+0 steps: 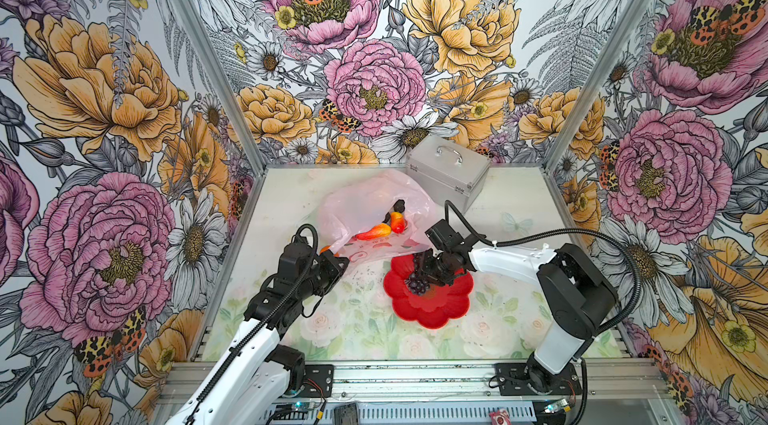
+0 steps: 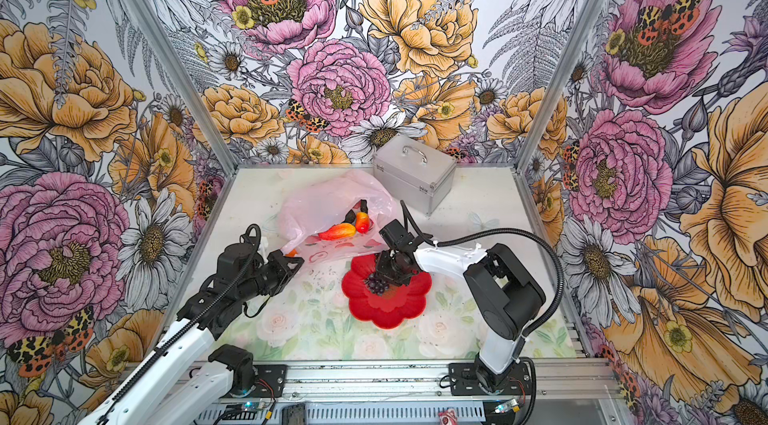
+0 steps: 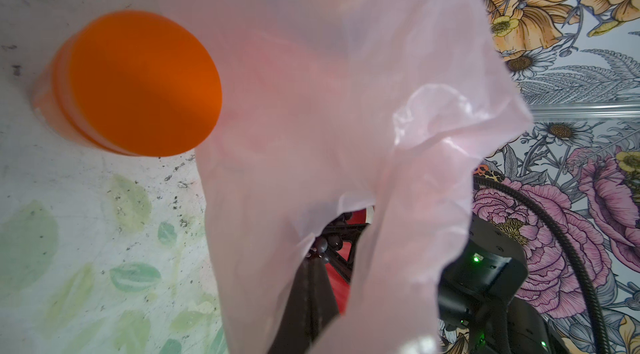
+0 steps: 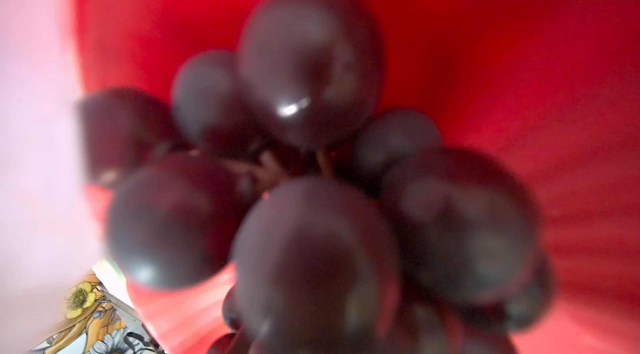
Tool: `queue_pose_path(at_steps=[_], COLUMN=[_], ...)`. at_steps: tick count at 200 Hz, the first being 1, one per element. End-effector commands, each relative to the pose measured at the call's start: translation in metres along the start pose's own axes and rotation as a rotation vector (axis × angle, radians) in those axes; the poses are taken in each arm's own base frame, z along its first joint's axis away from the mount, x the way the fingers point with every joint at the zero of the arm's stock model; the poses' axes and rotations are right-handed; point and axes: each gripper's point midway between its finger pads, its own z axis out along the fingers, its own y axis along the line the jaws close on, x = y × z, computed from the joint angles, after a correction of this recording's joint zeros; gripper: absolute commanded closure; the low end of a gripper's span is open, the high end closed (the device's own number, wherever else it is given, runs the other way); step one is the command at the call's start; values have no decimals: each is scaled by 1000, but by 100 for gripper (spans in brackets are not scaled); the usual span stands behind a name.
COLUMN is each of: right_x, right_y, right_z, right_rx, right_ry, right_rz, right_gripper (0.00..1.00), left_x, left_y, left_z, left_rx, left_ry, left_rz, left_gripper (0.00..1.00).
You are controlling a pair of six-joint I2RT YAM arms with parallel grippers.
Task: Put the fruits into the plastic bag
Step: 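Lift the grape bunch with the right gripper up off the red plate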
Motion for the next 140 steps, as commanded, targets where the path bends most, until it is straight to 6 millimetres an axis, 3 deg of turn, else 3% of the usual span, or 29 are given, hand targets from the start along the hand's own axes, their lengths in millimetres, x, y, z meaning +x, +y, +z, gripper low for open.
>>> queue_pose_path(at_steps=[1, 140], right_x=[-19, -37], right_y=[39, 99], right_z=[-37, -197], right_rx=[-145, -501], right_ry=[-116, -416], right_rz=[-121, -309], right_gripper=[67, 67], left_x=[-5, -8], left_y=[-11, -21], left_z=[-2, 11], left_rx=[16, 11], left_ry=[-1, 4], left_rz=[3, 10], left_gripper=[100, 100])
